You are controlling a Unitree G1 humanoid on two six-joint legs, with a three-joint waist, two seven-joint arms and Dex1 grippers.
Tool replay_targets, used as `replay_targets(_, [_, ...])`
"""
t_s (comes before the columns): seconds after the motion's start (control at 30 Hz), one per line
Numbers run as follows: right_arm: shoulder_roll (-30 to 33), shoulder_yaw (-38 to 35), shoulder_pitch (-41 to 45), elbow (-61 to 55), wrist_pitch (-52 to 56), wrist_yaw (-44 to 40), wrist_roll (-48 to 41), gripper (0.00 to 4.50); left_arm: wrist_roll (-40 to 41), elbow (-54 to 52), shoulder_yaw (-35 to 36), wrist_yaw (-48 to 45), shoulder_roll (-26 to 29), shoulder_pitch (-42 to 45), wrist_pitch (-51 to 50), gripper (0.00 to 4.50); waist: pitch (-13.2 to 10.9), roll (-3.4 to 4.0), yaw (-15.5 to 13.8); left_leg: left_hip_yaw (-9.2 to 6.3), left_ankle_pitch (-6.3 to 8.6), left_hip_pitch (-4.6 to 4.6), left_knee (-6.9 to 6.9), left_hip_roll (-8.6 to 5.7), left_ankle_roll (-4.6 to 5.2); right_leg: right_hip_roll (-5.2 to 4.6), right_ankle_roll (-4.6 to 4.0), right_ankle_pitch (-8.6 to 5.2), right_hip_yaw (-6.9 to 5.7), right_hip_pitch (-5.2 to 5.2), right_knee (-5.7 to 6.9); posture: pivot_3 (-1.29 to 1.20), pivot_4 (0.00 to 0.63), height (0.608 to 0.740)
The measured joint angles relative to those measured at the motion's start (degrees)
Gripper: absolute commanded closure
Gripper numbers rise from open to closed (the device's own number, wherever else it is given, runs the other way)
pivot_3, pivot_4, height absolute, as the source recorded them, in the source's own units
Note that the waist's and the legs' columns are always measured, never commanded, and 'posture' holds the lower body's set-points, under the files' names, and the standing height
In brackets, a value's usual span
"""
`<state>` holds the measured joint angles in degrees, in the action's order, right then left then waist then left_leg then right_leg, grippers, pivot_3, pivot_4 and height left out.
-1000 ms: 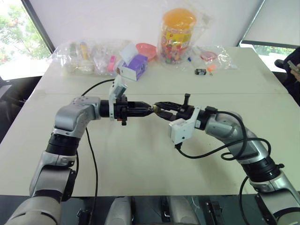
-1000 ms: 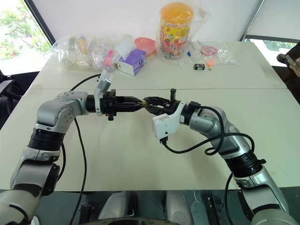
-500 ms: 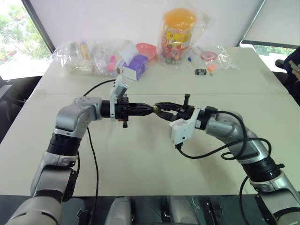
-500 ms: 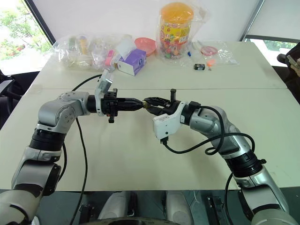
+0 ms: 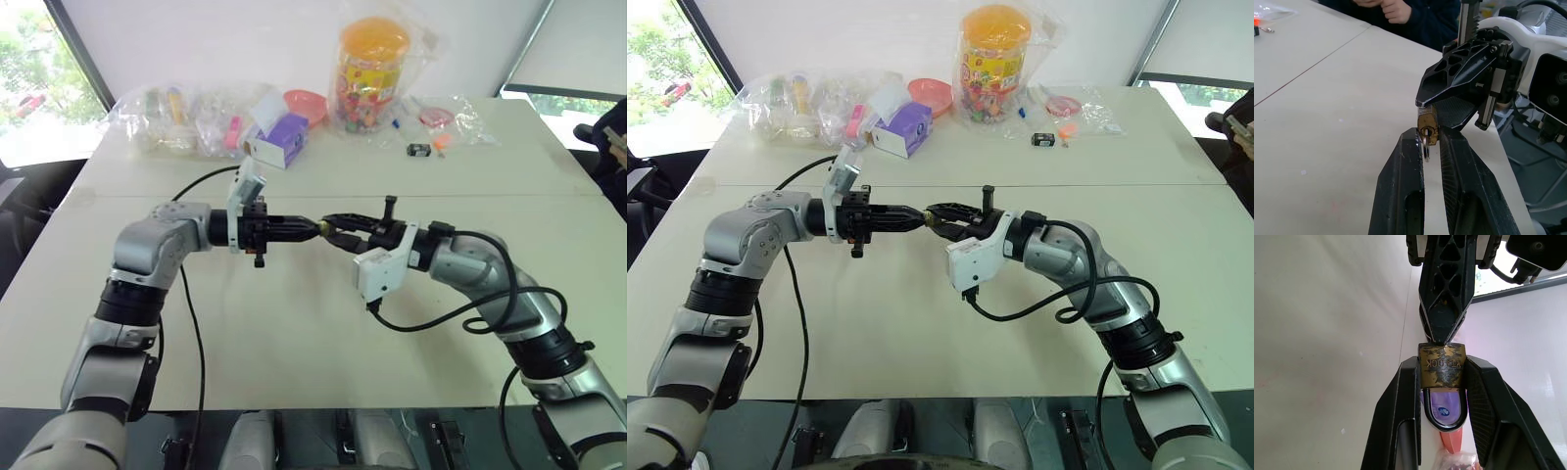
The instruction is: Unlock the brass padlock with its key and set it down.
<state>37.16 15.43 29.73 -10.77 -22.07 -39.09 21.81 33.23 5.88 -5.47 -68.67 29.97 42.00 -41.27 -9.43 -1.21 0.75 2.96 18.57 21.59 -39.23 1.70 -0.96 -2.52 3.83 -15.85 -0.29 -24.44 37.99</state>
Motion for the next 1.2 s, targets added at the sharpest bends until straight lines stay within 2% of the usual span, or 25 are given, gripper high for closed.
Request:
replay_targets(0.13, [0.01,-0.01,0.02,0.01,0.02,-0.34,-0.32,3.83,-1.35,0.0,0.05,1.84,0.47,-0.02,0.74,2.13,0.0,0.0,-0.01,0.0,0.0,-0.01,0.0,0.0,0.01,0.0,0.0,0.0,0.0,0.0,0.0,0.0,0.15,0.74])
replay_targets(0.4, [0.0,-0.01,0.07,0.01,0.14,-0.8,-0.66,3.83,-1.5,-0.04,0.03,1.82,0.38,-0.54,0.84,2.13,0.0,0.0,-0.01,0.0,0.0,0.0,0.0,0.0,-0.01,0.0,0.0,0.0,0.0,0.0,0.0,0.0,0.15,0.74])
replay_targets(0.5, [0.0,-0.01,0.07,0.01,0.14,-0.88,-0.69,3.83,-1.47,-0.04,0.05,1.62,0.4,-0.75,0.77,2.95,0.0,0.0,-0.01,0.0,-0.01,-0.01,0.0,0.0,-0.01,0.0,0.0,0.0,0.0,0.0,0.0,0.0,0.15,0.74])
replay_targets(0.6, [0.02,-0.24,0.07,0.21,0.58,-0.95,-0.66,3.83,-0.98,-0.42,0.04,0.87,0.3,-0.75,0.73,4.48,0.0,0.0,0.0,0.0,-0.01,0.0,0.0,0.0,-0.01,0.0,0.0,0.0,0.0,0.0,0.0,0.0,0.15,0.74])
replay_targets(0.93, [0.02,-0.49,0.14,0.38,0.9,-1.16,-0.69,3.83,-1.06,-0.65,-0.17,0.89,0.23,-0.76,2.3,4.48,0.0,0.0,-0.01,0.0,-0.01,-0.01,0.0,0.0,-0.01,0.0,0.0,0.0,0.0,0.0,0.0,0.0,0.15,0.74])
replay_targets(1.2, [-1.98,-1.12,-0.76,0.05,9.28,-4.43,-5.9,3.83,-11.94,-1.42,-2.89,2.61,-1.12,-3.26,21.96,4.48,0.0,0.0,-0.11,0.01,-0.01,-0.01,0.0,0.0,-0.02,-0.01,0.0,0.0,0.0,0.01,0.0,0.0,0.15,0.74])
